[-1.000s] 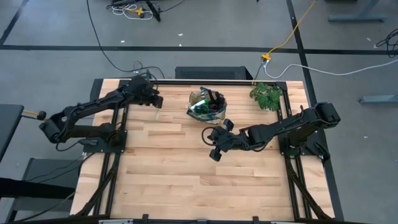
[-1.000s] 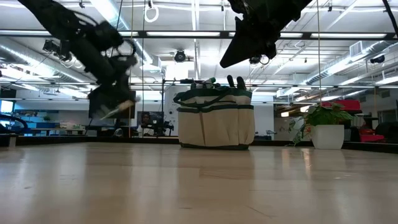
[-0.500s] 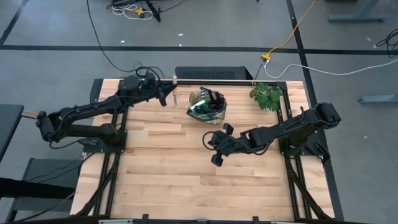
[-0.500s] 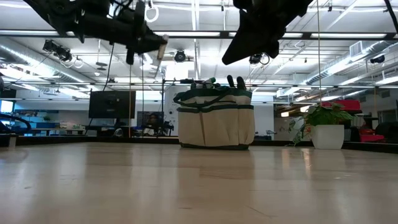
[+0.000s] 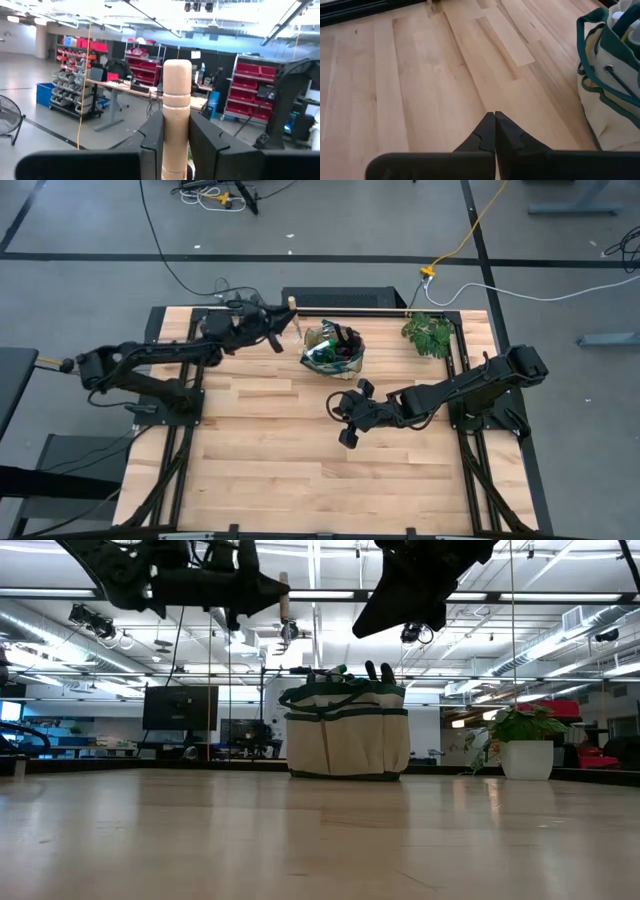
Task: Pick & Place Garden tools in Gardening bag
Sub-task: Put the hand cultivator into the tool bag
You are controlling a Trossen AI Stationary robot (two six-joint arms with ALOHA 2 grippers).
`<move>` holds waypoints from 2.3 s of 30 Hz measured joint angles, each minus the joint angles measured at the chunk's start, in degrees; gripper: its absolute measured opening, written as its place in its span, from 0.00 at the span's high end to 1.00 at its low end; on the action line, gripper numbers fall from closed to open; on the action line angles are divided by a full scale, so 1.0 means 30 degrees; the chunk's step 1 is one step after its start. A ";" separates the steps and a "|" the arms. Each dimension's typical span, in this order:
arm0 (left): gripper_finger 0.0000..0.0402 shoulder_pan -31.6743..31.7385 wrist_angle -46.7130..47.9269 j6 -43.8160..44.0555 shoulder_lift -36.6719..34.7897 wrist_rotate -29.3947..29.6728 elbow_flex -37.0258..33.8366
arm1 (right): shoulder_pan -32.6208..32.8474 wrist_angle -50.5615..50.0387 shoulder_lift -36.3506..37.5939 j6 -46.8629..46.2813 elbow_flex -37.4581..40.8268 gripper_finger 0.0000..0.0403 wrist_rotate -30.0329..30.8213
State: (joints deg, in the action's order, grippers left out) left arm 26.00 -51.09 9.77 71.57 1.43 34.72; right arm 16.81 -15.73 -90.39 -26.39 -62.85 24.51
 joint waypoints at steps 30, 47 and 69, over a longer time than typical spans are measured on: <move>0.82 -0.0842 -0.1303 -0.1970 0.9559 -0.1044 0.6693 | 0.1060 0.0095 0.0000 0.0114 0.0000 1.00 0.0168; 0.82 -0.1770 -0.1778 -0.1975 0.9801 -0.1081 0.6805 | 0.1060 0.0109 0.0000 0.0122 0.0000 1.00 0.0523; 0.82 -0.1447 -0.0417 -0.3066 0.9794 -0.0127 0.6812 | 0.1052 0.0109 0.0000 0.0173 0.0000 1.00 0.0673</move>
State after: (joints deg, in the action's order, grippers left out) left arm 21.66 -52.34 0.58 100.95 1.04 55.16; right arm 19.97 -15.40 -90.39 -25.87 -62.85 26.53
